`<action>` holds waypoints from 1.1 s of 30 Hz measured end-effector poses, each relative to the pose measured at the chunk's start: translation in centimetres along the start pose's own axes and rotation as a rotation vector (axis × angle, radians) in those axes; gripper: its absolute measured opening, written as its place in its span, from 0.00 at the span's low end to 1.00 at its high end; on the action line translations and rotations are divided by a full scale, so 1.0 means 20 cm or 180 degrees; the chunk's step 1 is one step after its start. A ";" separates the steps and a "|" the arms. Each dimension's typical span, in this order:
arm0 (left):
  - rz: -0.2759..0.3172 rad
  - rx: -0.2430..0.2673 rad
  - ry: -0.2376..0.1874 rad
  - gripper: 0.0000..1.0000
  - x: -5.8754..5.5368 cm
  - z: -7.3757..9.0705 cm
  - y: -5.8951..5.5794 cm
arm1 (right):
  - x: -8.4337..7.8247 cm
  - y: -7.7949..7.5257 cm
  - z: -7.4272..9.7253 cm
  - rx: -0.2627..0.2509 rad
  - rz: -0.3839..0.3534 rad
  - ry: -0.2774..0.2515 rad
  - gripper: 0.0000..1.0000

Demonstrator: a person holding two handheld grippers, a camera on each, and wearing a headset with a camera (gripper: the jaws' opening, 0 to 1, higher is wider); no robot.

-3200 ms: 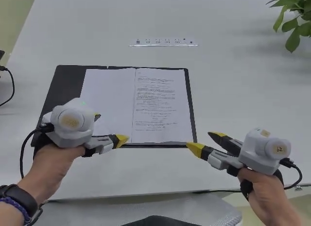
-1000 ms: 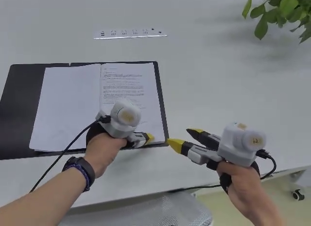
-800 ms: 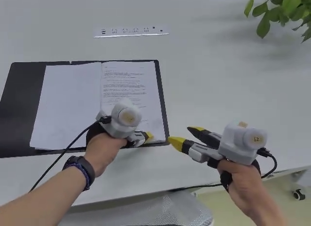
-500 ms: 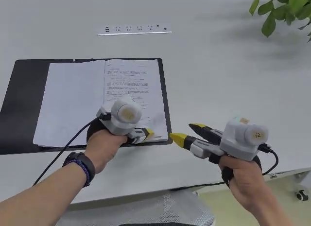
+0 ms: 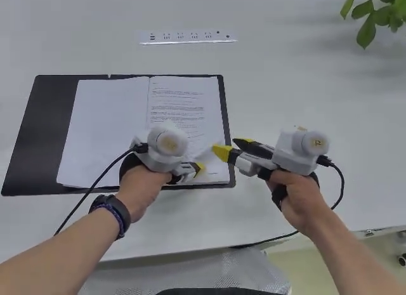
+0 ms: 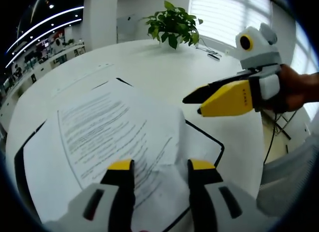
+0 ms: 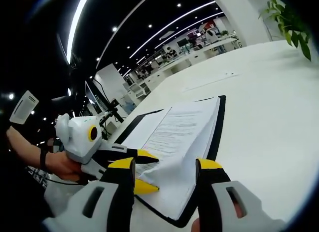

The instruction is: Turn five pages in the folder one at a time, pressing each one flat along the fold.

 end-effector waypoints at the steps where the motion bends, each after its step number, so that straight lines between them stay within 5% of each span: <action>1: 0.0005 0.0001 -0.0002 0.42 0.00 0.00 0.00 | 0.00 0.00 -0.02 0.0008 -0.0039 0.0002 0.47; 12: 0.0149 0.0015 -0.0023 0.43 -0.02 0.05 0.00 | 0.01 0.03 -0.07 0.0112 -0.0265 -0.0038 0.37; 19: 0.0259 0.0047 -0.0077 0.49 -0.03 0.13 -0.01 | -0.02 0.04 -0.04 0.0133 -0.0503 -0.0117 0.15; 33: 0.0402 0.0318 -0.0308 0.57 -0.07 0.39 -0.01 | -0.02 0.10 -0.04 0.0139 -0.0355 -0.0092 0.01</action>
Point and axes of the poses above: the centre of the closed fingertips' face, and the gripper's own axes: z roughly backward along the fingers, y roughly to its left, x roughly out of its top, the point moved 10 cm from there along z, roughly backward along the fingers, and after that the axes turned 9 degrees about -x, right-handed, at the moved point
